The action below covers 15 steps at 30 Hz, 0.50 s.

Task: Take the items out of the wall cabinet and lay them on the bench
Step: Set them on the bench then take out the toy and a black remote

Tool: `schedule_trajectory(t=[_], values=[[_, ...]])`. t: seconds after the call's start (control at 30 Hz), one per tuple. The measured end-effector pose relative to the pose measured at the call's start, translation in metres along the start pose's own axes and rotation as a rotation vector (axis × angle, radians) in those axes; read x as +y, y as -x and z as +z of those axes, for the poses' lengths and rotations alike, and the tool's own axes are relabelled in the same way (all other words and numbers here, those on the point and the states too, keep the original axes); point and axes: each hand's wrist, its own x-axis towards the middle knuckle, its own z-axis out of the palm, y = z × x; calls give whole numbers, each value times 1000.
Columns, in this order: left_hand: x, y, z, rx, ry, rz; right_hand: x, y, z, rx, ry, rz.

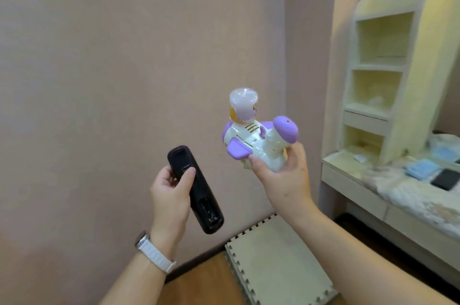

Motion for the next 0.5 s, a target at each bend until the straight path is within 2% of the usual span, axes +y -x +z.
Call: schedule_trajectory(t=[0.23,0.5], values=[[-32,36,122,-224,-15,-93,27,-11,-120,182,106,126],[-87,40,241,-443,-24,-216,69,-32,-212,378,288,201]])
